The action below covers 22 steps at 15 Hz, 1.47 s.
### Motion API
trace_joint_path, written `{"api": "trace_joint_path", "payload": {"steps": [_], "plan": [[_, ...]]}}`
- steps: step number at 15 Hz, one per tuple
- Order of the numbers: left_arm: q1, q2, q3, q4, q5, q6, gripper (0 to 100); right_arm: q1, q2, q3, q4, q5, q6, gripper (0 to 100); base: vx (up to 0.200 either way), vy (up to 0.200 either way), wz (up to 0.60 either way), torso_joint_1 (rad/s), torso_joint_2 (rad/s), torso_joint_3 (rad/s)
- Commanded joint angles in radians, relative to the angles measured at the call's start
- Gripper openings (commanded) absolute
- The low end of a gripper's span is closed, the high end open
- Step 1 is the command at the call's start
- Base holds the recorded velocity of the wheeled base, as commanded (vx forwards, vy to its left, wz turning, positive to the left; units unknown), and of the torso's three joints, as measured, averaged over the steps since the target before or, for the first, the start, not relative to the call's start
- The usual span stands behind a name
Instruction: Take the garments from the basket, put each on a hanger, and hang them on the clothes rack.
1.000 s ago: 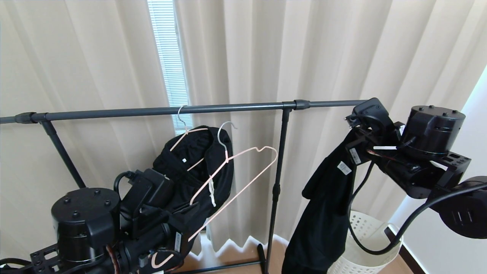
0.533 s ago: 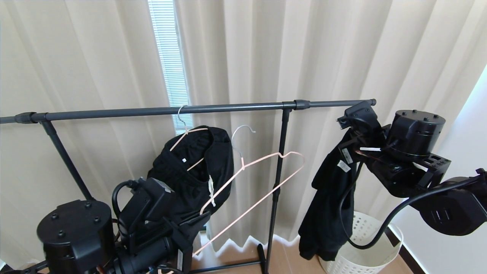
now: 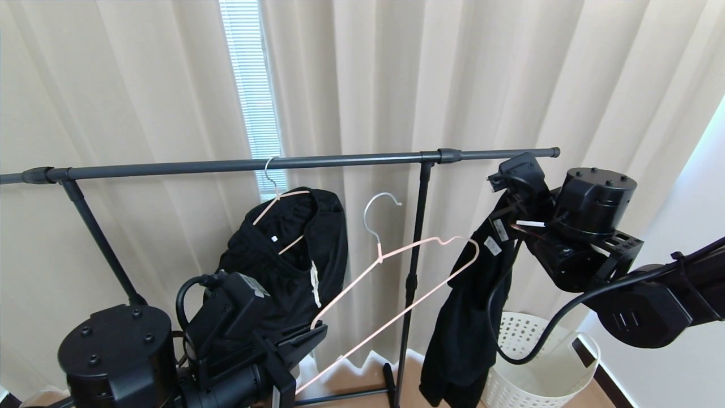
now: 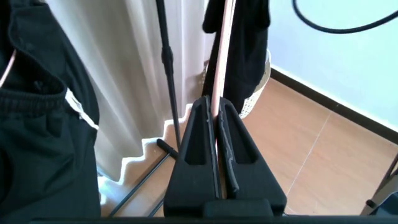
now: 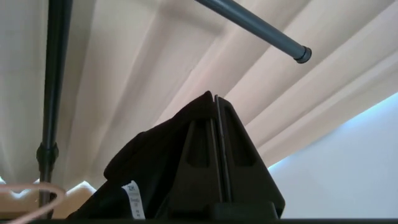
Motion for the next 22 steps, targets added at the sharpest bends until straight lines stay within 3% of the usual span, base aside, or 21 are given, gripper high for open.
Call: {"api": "trace_joint_path", "payload": {"steps": [1, 11, 22], "plan": [[-0.011, 0.011, -0.002, 0.0, 0.0, 0.0, 0, 0.017, 0.035, -0.005, -0.003, -0.001, 0.0, 0, 0.0, 0.0, 0.0, 0.0, 0.0, 0.0], [-0.019, 0.095, -0.022, -0.098, 0.009, -0.043, 0, 0.086, 0.043, 0.024, -0.038, -0.023, 0.007, 0, 0.0, 0.0, 0.0, 0.0, 0.0, 0.0], [-0.006, 0.097, -0.021, -0.101, 0.022, -0.041, 0, 0.087, 0.017, 0.03, -0.038, -0.029, 0.007, 0, 0.0, 0.0, 0.0, 0.0, 0.0, 0.0]]}}
